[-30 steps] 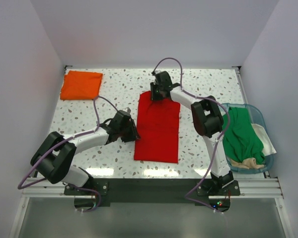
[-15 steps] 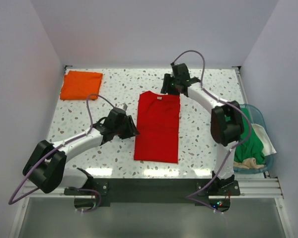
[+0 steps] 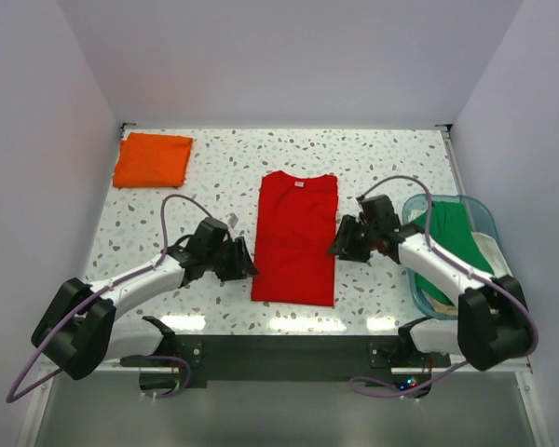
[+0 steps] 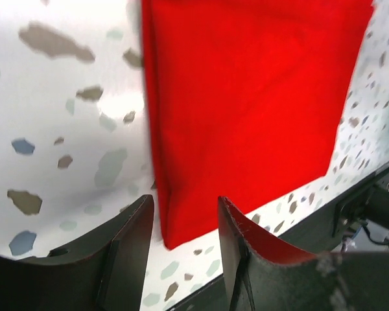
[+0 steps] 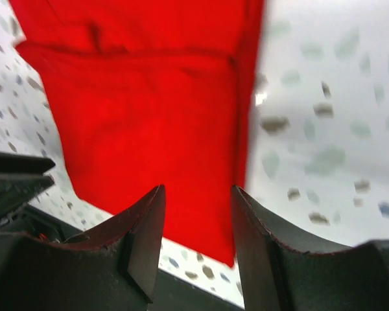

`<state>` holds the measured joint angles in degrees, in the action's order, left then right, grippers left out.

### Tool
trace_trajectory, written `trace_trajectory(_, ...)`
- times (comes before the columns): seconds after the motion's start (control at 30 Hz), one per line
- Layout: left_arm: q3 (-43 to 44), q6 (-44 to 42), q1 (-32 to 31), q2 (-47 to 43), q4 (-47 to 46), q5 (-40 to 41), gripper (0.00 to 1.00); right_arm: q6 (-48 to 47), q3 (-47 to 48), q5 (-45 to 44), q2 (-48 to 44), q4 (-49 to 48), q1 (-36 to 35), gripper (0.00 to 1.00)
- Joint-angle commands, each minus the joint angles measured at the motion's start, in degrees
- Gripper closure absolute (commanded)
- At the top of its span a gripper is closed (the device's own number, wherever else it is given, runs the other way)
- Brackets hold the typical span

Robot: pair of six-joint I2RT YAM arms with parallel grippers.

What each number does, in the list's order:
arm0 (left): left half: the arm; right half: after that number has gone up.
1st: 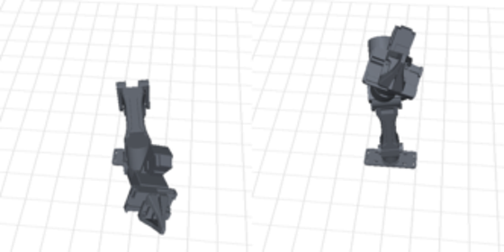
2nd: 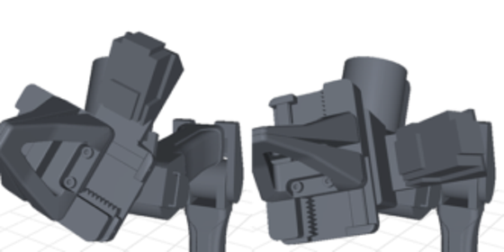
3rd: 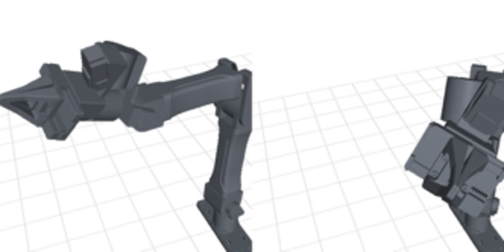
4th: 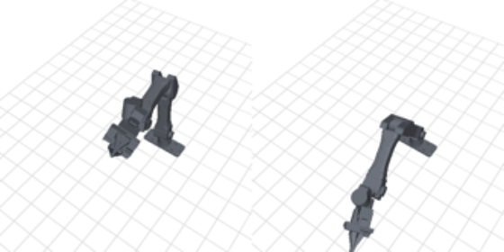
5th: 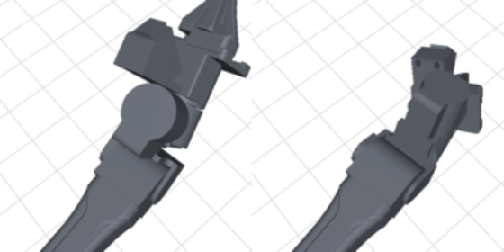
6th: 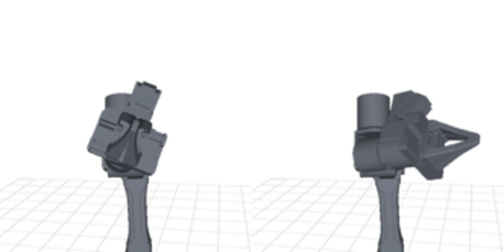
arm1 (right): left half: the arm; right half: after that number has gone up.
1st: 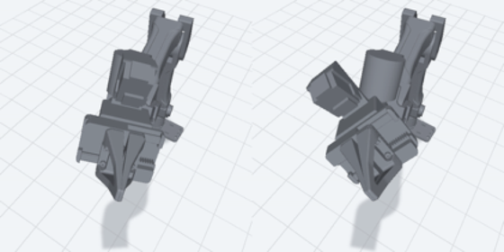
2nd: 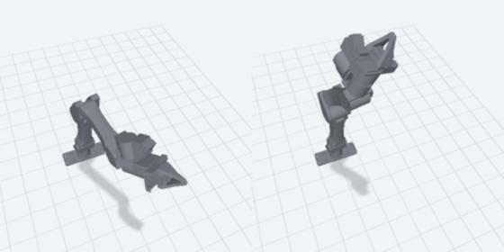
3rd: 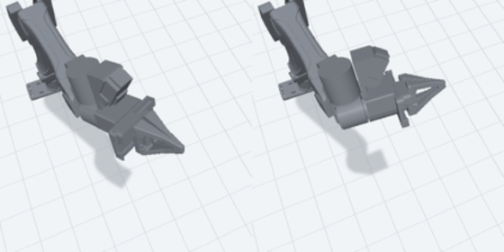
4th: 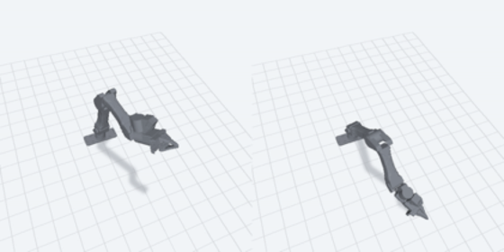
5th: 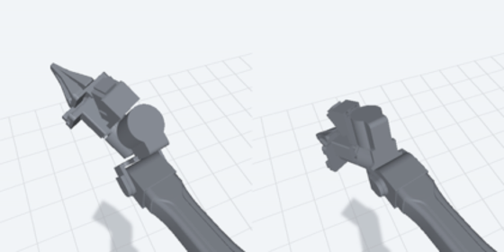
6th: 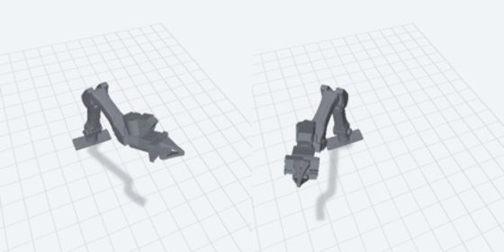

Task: Fold and stack the t-shirts
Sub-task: Fold the tshirt

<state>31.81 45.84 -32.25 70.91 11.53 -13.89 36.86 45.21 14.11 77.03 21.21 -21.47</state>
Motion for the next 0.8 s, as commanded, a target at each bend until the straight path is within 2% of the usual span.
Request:
trace_trajectory(0.0,-3.07,-1.11,0.26,-1.13,-2.12,-5.09,0.51,4.79,-6.78,2.94,-9.08,-0.12,-0.06,0.52)
trace_trajectory(0.1,-5.44,-1.02,0.34,-0.87,-3.62,-7.02,0.51,6.55,-13.9,4.0,-14.27,1.1,-0.15,0.52)
trace_trajectory(0.3,-7.9,-1.55,0.26,-0.16,-4.14,-8.61,0.51,7.52,-19.98,6.19,-19.46,2.87,-0.15,0.53)
trace_trajectory(0.47,-9.49,-1.2,-0.27,-0.07,-4.59,-9.31,0.51,9.1,-24.03,8.82,-20.35,1.2,-0.24,0.53)
trace_trajectory(0.77,-10.54,2.41,-2.46,-2.97,-0.2,-5.63,0.55,11.92,-26.84,12.26,-19.91,-2.84,-0.94,0.53)
